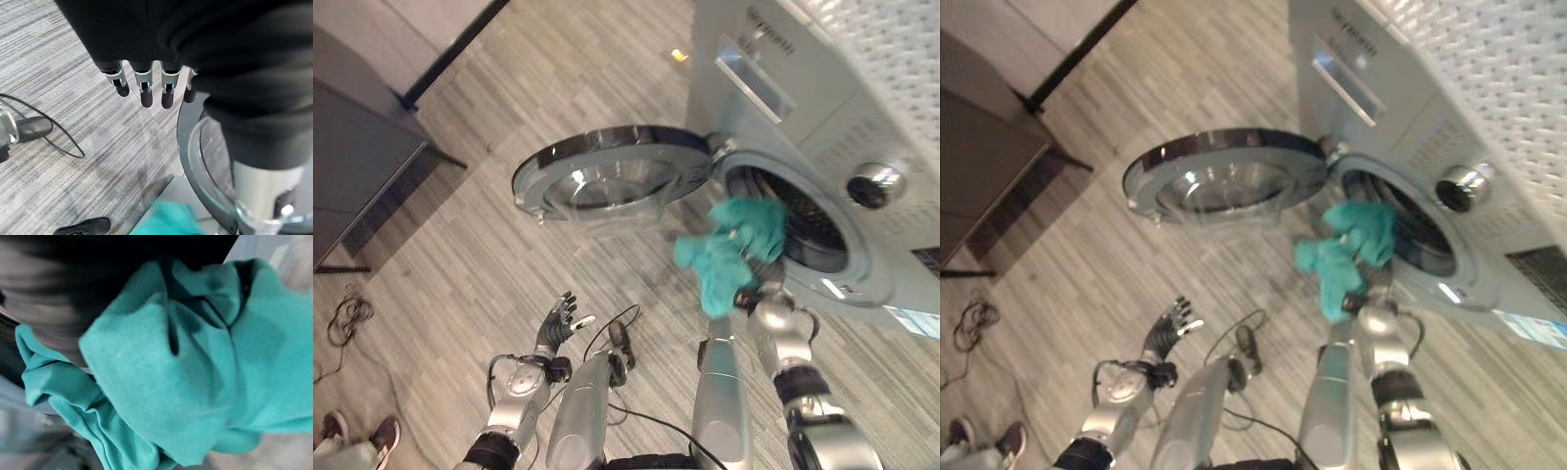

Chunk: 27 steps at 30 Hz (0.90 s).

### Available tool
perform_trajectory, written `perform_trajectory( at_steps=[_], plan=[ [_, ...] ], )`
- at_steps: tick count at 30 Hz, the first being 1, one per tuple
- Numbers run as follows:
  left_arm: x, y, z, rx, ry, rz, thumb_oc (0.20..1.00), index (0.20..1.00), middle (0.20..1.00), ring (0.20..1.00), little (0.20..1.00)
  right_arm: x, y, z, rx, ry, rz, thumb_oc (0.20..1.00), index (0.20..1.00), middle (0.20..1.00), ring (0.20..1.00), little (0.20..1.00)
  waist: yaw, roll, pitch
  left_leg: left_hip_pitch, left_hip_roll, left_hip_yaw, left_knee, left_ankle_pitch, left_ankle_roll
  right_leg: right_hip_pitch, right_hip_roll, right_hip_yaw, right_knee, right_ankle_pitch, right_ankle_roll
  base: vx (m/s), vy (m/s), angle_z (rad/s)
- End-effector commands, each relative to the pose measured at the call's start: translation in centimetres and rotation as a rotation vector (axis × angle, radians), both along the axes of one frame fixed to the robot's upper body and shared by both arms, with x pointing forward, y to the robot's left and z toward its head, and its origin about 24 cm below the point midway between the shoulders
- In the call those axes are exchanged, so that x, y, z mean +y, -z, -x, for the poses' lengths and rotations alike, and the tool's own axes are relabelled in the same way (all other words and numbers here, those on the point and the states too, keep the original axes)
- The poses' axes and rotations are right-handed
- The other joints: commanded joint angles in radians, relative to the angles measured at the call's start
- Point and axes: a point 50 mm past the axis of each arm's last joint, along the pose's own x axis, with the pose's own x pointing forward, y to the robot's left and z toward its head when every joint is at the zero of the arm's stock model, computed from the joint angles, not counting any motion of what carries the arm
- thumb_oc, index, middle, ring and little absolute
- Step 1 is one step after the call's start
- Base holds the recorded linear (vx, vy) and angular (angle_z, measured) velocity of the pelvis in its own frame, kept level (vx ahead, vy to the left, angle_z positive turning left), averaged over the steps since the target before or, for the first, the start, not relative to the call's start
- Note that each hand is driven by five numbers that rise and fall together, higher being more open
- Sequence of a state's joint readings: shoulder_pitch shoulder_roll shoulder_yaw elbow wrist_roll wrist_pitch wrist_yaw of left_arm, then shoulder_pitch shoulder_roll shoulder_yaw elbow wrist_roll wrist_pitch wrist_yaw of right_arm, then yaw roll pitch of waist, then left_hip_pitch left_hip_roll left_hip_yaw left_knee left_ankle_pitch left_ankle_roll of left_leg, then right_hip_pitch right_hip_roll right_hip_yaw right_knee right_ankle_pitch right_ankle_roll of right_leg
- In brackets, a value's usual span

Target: Grab the laundry basket,head to the washer,open it,put in the laundry and shut it.

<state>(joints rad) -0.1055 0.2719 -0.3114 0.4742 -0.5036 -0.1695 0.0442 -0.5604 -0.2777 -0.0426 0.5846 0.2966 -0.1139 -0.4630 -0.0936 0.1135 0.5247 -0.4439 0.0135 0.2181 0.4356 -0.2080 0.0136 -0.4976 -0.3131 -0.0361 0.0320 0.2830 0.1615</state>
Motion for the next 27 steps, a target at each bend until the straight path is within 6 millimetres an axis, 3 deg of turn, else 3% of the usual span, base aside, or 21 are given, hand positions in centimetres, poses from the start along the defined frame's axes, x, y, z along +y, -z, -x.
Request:
perform_trajectory(
  at_steps=[1,2,5,6,9,11,14,18,19,23,27],
  plan=[
    [1.9,-0.6,0.4,-0.045,-0.053,-0.031,1.000,1.000,1.000,1.000,1.000,-2.3,-4.1,0.9,-0.212,0.190,0.084,0.200,0.200,0.200,0.200,0.200,0.019,0.011,-0.029,0.065,-0.008,-0.038,-0.144,0.025,-0.002,-0.026,-0.033,-0.003,0.068,-0.062,0.036,-0.01,-0.021,0.04],
    [1.9,-0.6,0.4,-0.046,-0.053,-0.030,1.000,1.000,1.000,1.000,1.000,-2.3,-4.2,0.9,-0.213,0.192,0.086,0.200,0.200,0.200,0.200,0.200,0.019,0.012,-0.030,0.063,-0.008,-0.038,-0.144,0.025,-0.002,-0.027,-0.033,-0.004,0.068,-0.062,0.036,0.00,0.000,0.00],
    [1.9,-0.6,0.3,-0.047,-0.061,-0.031,1.000,1.000,1.000,1.000,1.000,-3.5,-7.6,1.5,-0.333,0.310,0.151,0.200,0.200,0.200,0.200,0.200,0.018,0.029,-0.028,0.042,-0.013,-0.042,-0.153,0.031,-0.007,-0.050,-0.032,0.001,0.067,-0.064,0.034,0.00,0.000,0.00],
    [2.0,-0.6,0.3,-0.046,-0.066,-0.032,1.000,1.000,1.000,1.000,1.000,-4.1,-9.9,2.3,-0.424,0.387,0.206,0.200,0.200,0.200,0.200,0.200,0.016,0.036,-0.022,0.033,-0.017,-0.044,-0.158,0.032,-0.008,-0.062,-0.029,0.005,0.066,-0.066,0.032,0.00,0.000,0.00],
    [2.0,-0.7,0.3,-0.049,-0.075,-0.026,1.000,1.000,1.000,1.000,1.000,-4.5,-11.2,3.1,-0.468,0.448,0.258,0.200,0.200,0.200,0.200,0.200,0.014,0.042,-0.019,0.022,-0.019,-0.043,-0.159,0.032,-0.008,-0.075,-0.025,0.008,0.069,-0.067,0.030,0.00,0.000,0.00],
    [2.2,-0.8,0.4,-0.054,-0.091,-0.022,1.000,1.000,1.000,1.000,1.000,-5.1,-12.5,4.3,-0.491,0.548,0.404,0.200,0.200,0.200,0.200,0.200,0.010,0.050,-0.006,0.006,-0.020,-0.042,-0.158,0.033,-0.010,-0.097,-0.022,0.015,0.078,-0.075,0.028,0.00,0.000,0.00],
    [2.3,-1.0,0.5,-0.064,-0.093,-0.026,1.000,1.000,1.000,1.000,1.000,-5.6,-12.6,4.7,-0.469,0.593,0.454,0.200,0.200,0.200,0.200,0.200,0.008,0.056,-0.005,-0.018,-0.018,-0.042,-0.152,0.032,-0.011,-0.124,-0.020,0.017,0.094,-0.084,0.024,-0.01,-0.010,-0.01],
    [2.2,-1.3,0.5,-0.078,-0.091,-0.011,1.000,1.000,1.000,1.000,1.000,-6.7,-11.4,4.2,-0.393,0.616,0.398,0.200,0.200,0.200,0.200,0.200,0.009,0.069,-0.005,-0.069,-0.014,-0.045,-0.146,0.033,-0.012,-0.187,-0.011,0.026,0.122,-0.103,0.021,-0.02,-0.044,-0.02],
    [2.1,-1.7,0.3,-0.099,-0.074,-0.016,1.000,1.000,1.000,1.000,1.000,-7.8,-12.7,3.1,-0.356,0.642,0.426,0.200,0.200,0.200,0.200,0.200,0.021,0.084,-0.005,-0.106,-0.013,-0.044,-0.147,0.039,-0.015,-0.235,-0.007,0.027,0.140,-0.111,0.023,-0.02,-0.039,0.01],
    [2.0,-2.6,-0.2,-0.136,-0.048,-0.019,1.000,1.000,1.000,1.000,1.000,-8.9,-14.7,1.9,-0.339,0.641,0.445,0.200,0.200,0.200,0.200,0.200,0.040,0.101,-0.005,-0.138,-0.008,-0.055,-0.148,0.030,-0.022,-0.276,0.002,0.033,0.160,-0.134,0.030,0.02,-0.061,0.01],
    [1.8,-4.3,-1.0,-0.205,-0.018,-0.019,1.000,1.000,1.000,1.000,1.000,-10.1,-19.3,1.0,-0.345,0.636,0.521,0.200,0.200,0.200,0.200,0.200,0.064,0.117,-0.005,-0.196,0.010,-0.065,-0.156,0.045,-0.038,-0.348,0.012,0.025,0.204,-0.164,0.024,0.00,-0.100,0.02]
  ],
)
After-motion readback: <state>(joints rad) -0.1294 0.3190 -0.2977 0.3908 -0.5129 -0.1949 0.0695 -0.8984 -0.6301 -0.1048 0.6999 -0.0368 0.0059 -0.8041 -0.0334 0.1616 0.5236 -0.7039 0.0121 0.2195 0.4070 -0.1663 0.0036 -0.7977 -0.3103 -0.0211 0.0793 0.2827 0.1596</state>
